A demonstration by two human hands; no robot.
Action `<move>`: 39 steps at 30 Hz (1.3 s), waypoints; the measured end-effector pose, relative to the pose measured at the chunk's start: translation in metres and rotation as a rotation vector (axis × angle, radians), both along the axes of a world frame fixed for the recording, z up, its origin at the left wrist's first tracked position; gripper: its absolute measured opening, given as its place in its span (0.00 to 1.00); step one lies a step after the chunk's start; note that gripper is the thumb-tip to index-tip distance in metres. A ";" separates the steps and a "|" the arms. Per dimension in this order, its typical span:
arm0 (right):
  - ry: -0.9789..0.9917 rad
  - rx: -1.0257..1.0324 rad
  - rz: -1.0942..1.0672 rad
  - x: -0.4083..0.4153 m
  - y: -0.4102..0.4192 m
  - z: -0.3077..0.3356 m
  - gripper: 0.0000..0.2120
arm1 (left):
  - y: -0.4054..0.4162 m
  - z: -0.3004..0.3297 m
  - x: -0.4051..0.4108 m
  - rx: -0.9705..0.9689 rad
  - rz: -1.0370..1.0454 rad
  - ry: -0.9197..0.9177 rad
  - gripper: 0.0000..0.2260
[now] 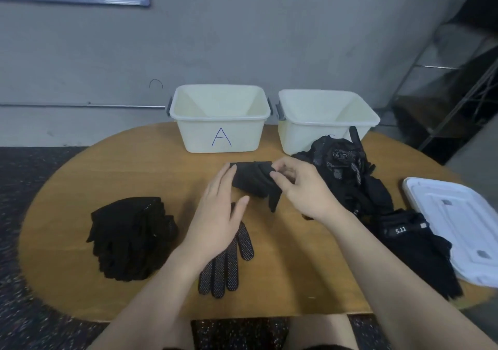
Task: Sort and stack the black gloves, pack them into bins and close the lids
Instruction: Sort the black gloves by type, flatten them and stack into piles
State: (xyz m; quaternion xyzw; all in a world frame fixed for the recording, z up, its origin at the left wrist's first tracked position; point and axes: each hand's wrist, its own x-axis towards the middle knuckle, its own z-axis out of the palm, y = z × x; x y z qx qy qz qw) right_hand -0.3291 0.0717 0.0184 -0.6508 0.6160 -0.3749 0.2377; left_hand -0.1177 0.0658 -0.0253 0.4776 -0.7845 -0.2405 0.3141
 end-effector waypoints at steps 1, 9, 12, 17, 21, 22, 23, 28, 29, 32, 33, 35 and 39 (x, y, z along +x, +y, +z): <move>-0.027 0.031 0.039 0.000 0.008 0.005 0.04 | 0.001 0.008 -0.003 0.000 -0.023 0.020 0.29; -0.235 0.106 0.082 0.001 0.075 0.033 0.07 | 0.037 0.047 -0.011 0.224 -0.141 0.347 0.03; -0.342 0.138 0.051 0.001 0.098 0.030 0.11 | 0.054 0.051 -0.012 0.231 -0.167 0.389 0.04; -0.454 0.162 0.044 0.003 0.123 0.009 0.11 | 0.079 0.048 -0.016 0.266 -0.181 0.405 0.07; -0.589 0.188 -0.060 0.003 0.129 -0.007 0.09 | 0.093 0.034 -0.019 0.409 -0.130 0.440 0.09; -0.616 0.184 -0.106 0.003 0.129 -0.012 0.09 | 0.096 0.029 -0.019 0.464 -0.119 0.439 0.10; -0.638 0.183 -0.154 0.003 0.127 -0.016 0.10 | 0.099 0.023 -0.019 0.514 -0.113 0.423 0.11; -0.592 0.195 -0.304 0.000 0.117 -0.045 0.11 | 0.104 -0.013 -0.016 0.613 -0.053 0.258 0.08; -0.511 0.201 -0.314 0.000 0.115 -0.053 0.12 | 0.105 -0.019 -0.016 0.593 -0.035 0.211 0.07; -0.215 0.208 -0.340 -0.002 0.105 -0.077 0.12 | 0.109 -0.034 -0.015 0.522 -0.010 0.090 0.06; -0.168 0.213 -0.334 -0.003 0.101 -0.084 0.11 | 0.110 -0.039 -0.015 0.507 -0.012 0.057 0.06; -0.123 0.240 -0.314 -0.005 0.094 -0.094 0.08 | 0.111 -0.046 -0.013 0.441 -0.006 -0.044 0.08; -0.033 0.277 -0.250 -0.006 0.086 -0.100 0.09 | 0.108 -0.044 -0.007 0.157 0.006 -0.393 0.14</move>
